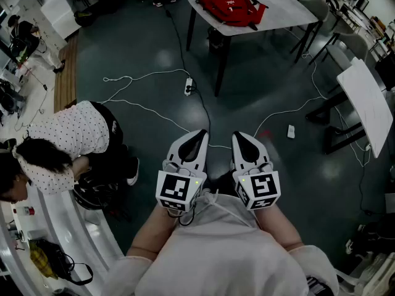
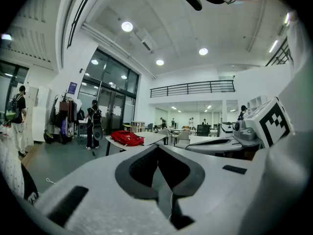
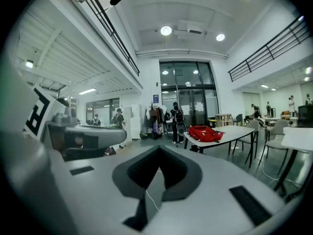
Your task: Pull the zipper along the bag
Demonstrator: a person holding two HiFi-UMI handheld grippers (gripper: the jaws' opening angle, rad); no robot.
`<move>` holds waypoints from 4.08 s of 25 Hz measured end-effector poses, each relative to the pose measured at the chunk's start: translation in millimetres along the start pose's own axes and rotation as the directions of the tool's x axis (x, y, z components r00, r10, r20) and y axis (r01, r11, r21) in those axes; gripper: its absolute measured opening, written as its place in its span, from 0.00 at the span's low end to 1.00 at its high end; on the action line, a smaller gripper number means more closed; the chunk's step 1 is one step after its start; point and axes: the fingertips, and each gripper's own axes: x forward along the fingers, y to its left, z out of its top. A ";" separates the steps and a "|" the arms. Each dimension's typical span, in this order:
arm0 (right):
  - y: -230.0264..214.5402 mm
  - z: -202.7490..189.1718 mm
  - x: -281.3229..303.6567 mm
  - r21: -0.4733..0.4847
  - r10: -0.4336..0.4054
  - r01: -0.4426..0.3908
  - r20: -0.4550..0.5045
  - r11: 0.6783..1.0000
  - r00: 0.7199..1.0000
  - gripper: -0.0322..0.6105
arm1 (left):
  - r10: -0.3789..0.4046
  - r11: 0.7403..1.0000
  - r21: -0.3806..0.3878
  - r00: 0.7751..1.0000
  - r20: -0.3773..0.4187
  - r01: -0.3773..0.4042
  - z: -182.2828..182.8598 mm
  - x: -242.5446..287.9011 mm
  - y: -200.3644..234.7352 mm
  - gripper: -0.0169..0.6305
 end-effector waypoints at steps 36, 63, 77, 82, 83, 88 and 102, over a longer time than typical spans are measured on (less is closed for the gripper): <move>-145.2 10.0 197.2 0.115 0.146 -0.133 -0.111 0.984 0.983 0.09 | 0.116 0.990 -0.069 0.990 -0.083 -0.122 -4.2 213.0 94.7 0.06; -327.8 28.9 431.5 0.129 0.050 -0.024 -0.206 0.991 0.977 0.09 | 0.025 0.993 -0.111 0.990 -0.139 -0.041 8.5 489.3 232.8 0.06; -356.1 59.2 601.4 0.165 -0.162 0.211 -0.268 0.963 0.950 0.09 | -0.186 0.979 -0.119 0.961 -0.204 0.165 20.6 608.6 385.0 0.06; -361.0 51.8 635.7 0.208 -0.145 0.216 -0.309 0.954 0.940 0.09 | -0.193 0.976 -0.153 0.948 -0.252 0.158 2.9 630.9 407.7 0.06; -364.8 48.5 639.1 0.204 -0.144 0.217 -0.324 0.954 0.935 0.09 | -0.192 0.975 -0.165 0.945 -0.265 0.152 -2.0 634.9 409.5 0.06; -392.8 19.9 656.1 0.189 -0.118 0.210 -0.405 0.959 0.907 0.09 | -0.160 0.977 -0.190 0.928 -0.336 0.099 -29.6 661.3 418.0 0.06; -452.8 -93.1 713.2 0.216 0.122 0.025 -0.641 0.976 0.758 0.09 | -0.091 0.970 -0.239 0.842 -0.531 -0.046 -138.8 735.0 396.0 0.06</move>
